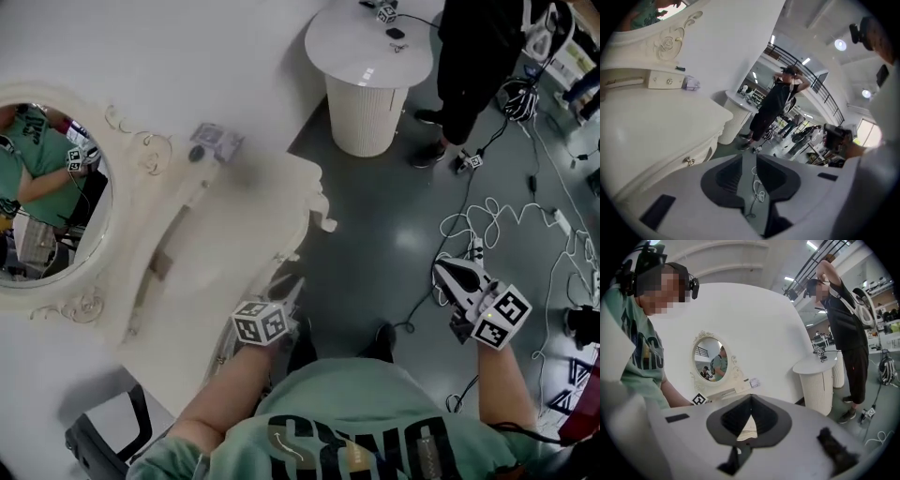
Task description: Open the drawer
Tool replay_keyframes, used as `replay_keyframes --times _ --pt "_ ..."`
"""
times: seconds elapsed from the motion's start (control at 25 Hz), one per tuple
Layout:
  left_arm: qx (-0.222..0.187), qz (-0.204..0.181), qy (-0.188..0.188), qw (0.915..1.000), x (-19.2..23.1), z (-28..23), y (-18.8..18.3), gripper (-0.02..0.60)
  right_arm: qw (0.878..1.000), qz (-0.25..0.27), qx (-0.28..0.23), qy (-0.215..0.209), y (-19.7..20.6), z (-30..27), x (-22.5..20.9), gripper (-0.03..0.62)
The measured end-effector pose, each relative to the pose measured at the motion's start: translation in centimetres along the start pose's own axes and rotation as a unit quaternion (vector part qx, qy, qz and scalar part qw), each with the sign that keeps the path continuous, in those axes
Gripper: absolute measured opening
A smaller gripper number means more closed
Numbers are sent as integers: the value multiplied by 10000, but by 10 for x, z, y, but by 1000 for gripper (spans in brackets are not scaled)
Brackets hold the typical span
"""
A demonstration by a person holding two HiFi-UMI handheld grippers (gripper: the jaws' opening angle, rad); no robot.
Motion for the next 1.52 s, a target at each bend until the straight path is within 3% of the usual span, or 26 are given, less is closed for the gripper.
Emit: replay_keyframes --times 0.12,0.24,0.44,0.56,0.84,1.12,1.24,1.52 --pt "298 -325 -633 9970 28 -18 14 126 9999 -87 94 7 13 -6 5 6" --pt "609 -830 -1332 9857 55 -32 24 167 9997 -127 192 0 24 -10 8 6" --pt "1126 -1859 -2278 9491 86 -56 36 196 9990 -271 345 -46 37 -13 11 6" --pt "1346 -2175 -2634 9302 98 -69 44 205 9983 -333 472 -73 45 -13 15 6" --pt "1542 -2351 -3193 9050 115 -89 47 219 9970 -483 600 -21 59 -8 12 6" --pt "1586 -2471 -3528 8884 118 -92 49 221 9967 -529 619 -53 63 -7 16 6" --pt "1711 -2373 -3799 8775 122 -92 52 263 9965 -548 630 -72 64 -6 17 6" --pt "1800 -2565 -3720 8737 127 -103 50 264 9962 -568 666 -37 66 -4 19 6"
Point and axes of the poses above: the fingertips, and each gripper's own axes: z backward along the fingers, x to its left, y out of its underside, the point moved 6 cm from there along z, backward along the fingers, and after that the axes turned 5 degrees about z, right-handed, at the moved point
